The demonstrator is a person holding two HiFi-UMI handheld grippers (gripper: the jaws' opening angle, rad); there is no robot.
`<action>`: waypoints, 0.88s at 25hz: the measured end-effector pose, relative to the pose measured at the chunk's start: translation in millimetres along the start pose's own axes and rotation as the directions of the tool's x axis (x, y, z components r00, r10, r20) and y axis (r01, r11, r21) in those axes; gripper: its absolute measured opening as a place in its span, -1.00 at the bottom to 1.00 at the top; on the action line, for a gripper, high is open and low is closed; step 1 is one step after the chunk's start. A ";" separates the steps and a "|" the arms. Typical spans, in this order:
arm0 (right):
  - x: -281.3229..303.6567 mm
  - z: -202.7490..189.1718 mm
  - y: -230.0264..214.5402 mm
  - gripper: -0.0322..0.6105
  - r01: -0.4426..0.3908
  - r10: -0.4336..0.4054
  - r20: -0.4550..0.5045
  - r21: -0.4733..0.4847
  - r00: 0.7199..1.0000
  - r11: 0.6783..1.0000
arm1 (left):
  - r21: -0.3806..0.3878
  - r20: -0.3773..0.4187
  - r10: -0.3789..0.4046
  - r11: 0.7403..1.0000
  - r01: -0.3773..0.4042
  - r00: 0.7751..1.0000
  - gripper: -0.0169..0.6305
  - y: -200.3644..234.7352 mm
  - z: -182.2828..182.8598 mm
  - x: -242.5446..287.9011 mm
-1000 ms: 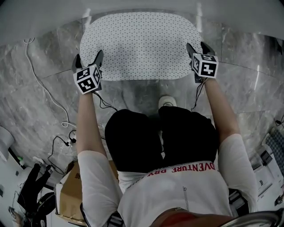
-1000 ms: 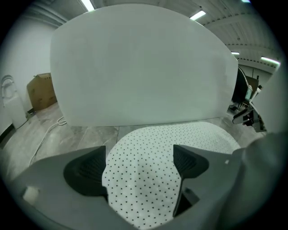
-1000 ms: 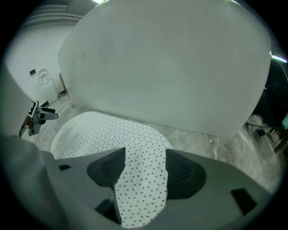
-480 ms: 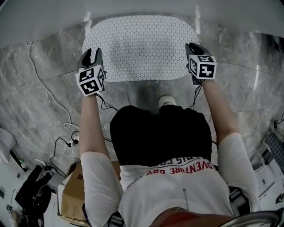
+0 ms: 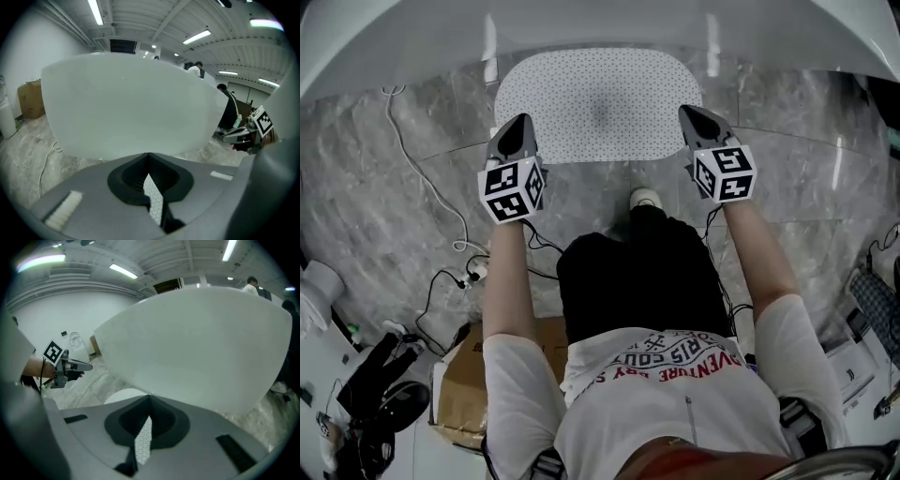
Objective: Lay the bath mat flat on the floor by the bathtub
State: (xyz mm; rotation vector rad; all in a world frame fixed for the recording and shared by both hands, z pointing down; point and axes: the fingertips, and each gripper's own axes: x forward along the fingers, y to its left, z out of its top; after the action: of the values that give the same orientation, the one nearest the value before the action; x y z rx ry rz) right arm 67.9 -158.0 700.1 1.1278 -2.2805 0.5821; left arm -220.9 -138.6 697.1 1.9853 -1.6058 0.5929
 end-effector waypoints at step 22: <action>-312.3 328.5 117.3 -0.87 0.076 -0.031 0.315 -0.133 0.949 0.988 | 0.176 0.362 -0.190 0.975 0.133 0.913 -0.91 -130.6 330.1 -345.5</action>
State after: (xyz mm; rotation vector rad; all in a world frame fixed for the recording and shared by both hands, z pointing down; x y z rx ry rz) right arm 46.2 -99.3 236.1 1.2806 -2.4995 0.2236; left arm -158.3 -66.0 211.1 2.4331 -1.6239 0.2815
